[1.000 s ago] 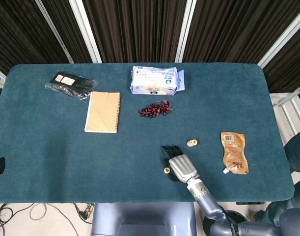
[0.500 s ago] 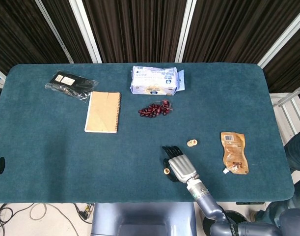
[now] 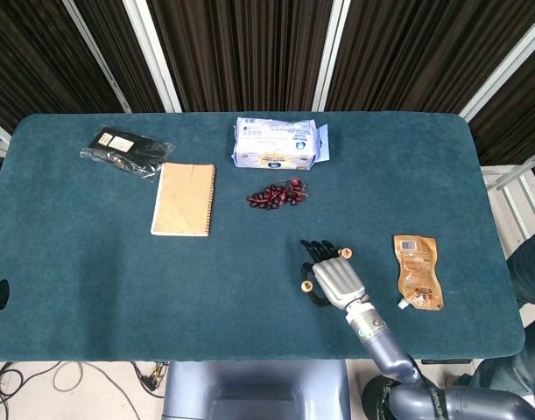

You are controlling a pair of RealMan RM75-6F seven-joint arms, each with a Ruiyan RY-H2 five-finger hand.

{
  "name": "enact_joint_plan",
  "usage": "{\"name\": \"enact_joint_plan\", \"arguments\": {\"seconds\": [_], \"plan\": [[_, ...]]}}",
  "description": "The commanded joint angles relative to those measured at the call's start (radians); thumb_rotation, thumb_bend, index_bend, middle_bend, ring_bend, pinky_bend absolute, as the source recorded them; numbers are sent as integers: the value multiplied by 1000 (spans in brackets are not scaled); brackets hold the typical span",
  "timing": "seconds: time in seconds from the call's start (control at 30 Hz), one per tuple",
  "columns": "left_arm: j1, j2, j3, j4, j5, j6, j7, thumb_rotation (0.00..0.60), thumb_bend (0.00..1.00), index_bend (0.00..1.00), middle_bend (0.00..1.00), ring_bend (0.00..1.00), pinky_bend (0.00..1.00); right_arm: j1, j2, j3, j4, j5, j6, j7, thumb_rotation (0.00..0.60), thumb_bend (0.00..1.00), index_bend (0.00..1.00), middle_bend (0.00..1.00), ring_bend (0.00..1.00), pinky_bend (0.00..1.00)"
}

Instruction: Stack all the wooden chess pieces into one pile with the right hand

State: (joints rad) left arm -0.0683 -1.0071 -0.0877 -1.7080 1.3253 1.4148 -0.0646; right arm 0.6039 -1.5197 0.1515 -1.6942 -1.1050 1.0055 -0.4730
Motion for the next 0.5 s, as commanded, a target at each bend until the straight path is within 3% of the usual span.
{"name": "enact_joint_plan", "arguments": {"seconds": [0.03, 0.27, 0.5], "plan": [[0, 0, 0, -1, 0, 1, 0, 600, 488, 139, 0, 0, 0, 30, 49, 27, -24, 51, -9, -64, 600, 407, 538, 0, 0, 0], [1, 0, -1, -1, -1, 3, -1, 600, 488, 139, 0, 0, 0, 96, 105, 74, 14, 239, -98, -77, 600, 408, 538, 0, 0, 0], [1, 1, -2, 0, -2, 3, -3, 600, 488, 139, 0, 0, 0, 131, 96, 72, 98, 322, -127, -56, 600, 408, 538, 0, 0, 0]]}}
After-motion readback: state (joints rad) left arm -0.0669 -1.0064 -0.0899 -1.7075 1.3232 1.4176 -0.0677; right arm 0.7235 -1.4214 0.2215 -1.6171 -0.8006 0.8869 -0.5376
